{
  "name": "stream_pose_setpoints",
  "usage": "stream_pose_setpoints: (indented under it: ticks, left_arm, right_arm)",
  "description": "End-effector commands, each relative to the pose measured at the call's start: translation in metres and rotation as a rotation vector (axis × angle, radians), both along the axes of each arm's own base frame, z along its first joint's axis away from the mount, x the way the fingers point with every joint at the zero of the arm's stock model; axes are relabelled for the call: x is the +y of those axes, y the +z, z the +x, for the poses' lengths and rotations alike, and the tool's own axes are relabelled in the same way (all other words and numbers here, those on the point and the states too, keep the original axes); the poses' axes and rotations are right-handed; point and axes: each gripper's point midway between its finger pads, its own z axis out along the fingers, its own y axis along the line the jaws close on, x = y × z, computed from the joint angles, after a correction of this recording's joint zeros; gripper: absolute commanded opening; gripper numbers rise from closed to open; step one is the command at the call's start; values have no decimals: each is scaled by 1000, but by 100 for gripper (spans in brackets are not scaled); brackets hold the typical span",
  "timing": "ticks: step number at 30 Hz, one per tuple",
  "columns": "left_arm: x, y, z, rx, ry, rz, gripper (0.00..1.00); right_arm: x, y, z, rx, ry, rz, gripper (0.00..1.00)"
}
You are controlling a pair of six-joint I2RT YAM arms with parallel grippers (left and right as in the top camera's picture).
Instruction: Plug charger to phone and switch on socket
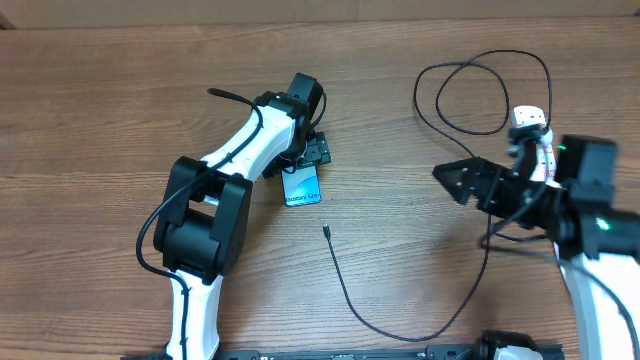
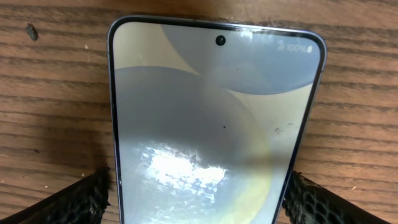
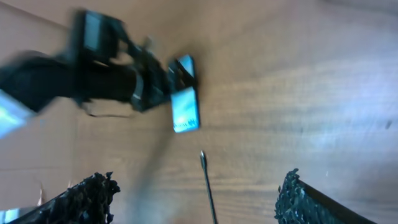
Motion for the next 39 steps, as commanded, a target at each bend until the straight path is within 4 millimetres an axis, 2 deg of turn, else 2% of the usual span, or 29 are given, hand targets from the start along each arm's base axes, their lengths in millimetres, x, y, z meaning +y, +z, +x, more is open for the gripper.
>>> stream_pose_setpoints:
  ticks: [1,3,6,10,13,17,19,22,25,30,39]
  left_arm:
    - [-14,-69,-48,207,-53,-48,91]
    - [-16,-69,-48,204,-57,-49,91]
    - [-18,-69,-49,202,-62,-49,100]
    - [-18,-69,-49,202,-61,-49,99]
    - [-18,-69,-49,203,-62,-49,95]
    - [-17,-69,-50,209,-63,-46,92]
    - [-17,-69,-51,212,-71,-45,91]
    - [-19,-69,-52,213,-104,-58,83]
    - [-25,-68,-53,219,-150,-92,72]
    - [-34,-66,-58,237,-196,-151,73]
    - [-65,-47,-92,360,-359,-398,74]
  right_arm:
    - [15,-31,0,86,56,21,87]
    - [26,-52,3,134,96,23,87]
    - [41,-76,6,181,145,25,88]
    - [63,-106,13,256,170,16,88]
    - [82,-127,17,301,187,3,89]
    - [110,-144,19,301,249,3,88]
    - [119,-152,21,287,271,-18,92]
    - [127,-166,22,281,288,-56,100]
    - [135,-180,19,333,274,-48,100]
    - [137,-195,17,393,248,-37,100]
    - [144,-190,21,367,267,2,100]
